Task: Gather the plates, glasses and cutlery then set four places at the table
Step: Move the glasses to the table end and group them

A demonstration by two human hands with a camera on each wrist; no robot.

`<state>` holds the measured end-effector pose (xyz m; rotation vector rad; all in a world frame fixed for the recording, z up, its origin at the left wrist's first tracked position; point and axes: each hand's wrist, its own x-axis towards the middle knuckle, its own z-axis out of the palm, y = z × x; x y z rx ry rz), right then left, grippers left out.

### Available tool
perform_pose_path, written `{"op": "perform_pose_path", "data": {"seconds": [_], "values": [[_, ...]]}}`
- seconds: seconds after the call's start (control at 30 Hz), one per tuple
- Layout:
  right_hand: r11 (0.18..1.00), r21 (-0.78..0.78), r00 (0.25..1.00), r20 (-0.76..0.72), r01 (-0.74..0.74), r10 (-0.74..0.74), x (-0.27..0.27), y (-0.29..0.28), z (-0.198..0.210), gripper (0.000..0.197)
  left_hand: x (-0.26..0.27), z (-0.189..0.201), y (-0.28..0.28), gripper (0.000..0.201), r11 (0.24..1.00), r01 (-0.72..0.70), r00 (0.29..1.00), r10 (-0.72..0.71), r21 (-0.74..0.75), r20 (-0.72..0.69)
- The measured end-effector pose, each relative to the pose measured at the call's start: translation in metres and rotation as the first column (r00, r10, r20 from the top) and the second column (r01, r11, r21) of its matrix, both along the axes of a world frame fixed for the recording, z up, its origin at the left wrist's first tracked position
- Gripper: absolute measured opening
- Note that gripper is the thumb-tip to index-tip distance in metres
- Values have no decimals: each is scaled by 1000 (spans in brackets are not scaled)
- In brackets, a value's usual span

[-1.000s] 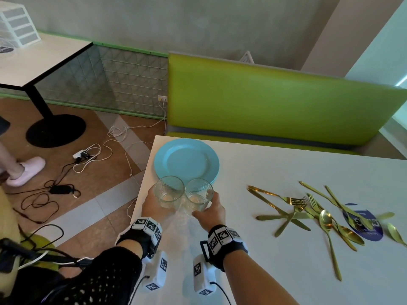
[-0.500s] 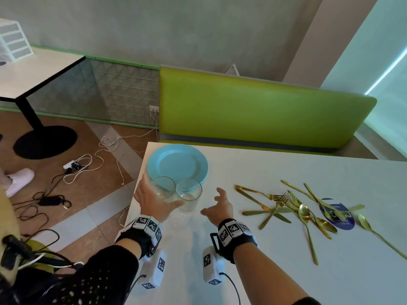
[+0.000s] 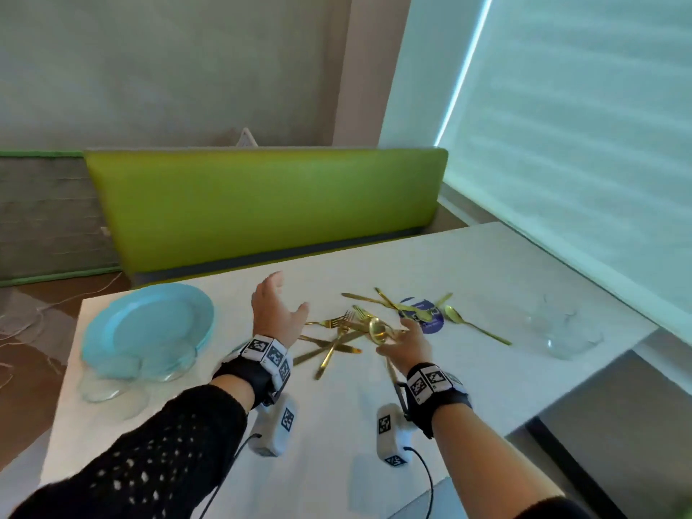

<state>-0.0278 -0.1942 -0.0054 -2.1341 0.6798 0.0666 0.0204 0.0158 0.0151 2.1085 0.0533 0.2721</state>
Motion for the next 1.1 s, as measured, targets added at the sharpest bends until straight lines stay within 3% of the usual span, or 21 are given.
{"op": "perform_pose_path", "data": {"seconds": [0.2, 0.43, 0.57, 0.7, 0.83, 1.1], "values": [[953, 31, 954, -16, 300, -300, -20, -146, -15, 65, 18, 8, -136, 40, 971, 234, 968, -238, -51, -79], [813, 15, 811, -76, 582, -580, -37, -303, -43, 75, 42, -3, -285, 35, 923, 382, 902, -385, -55, -196], [742, 0, 740, -72, 671, -669, -36, -367, -52, 81, 55, -17, -349, 35, 898, 436, 861, -434, -56, -264], [715, 8, 714, -61, 699, -697, -28, -408, -64, 90, 67, -33, -394, 36, 882, 470, 834, -456, -33, -311], [732, 51, 733, -22, 680, -679, -18, -430, -79, 97, 75, -47, -431, 36, 868, 496, 812, -473, -24, -341], [786, 41, 785, 43, 617, -618, 2, -444, -99, 92, 80, -69, -484, 37, 835, 550, 753, -506, -18, -420]]}}
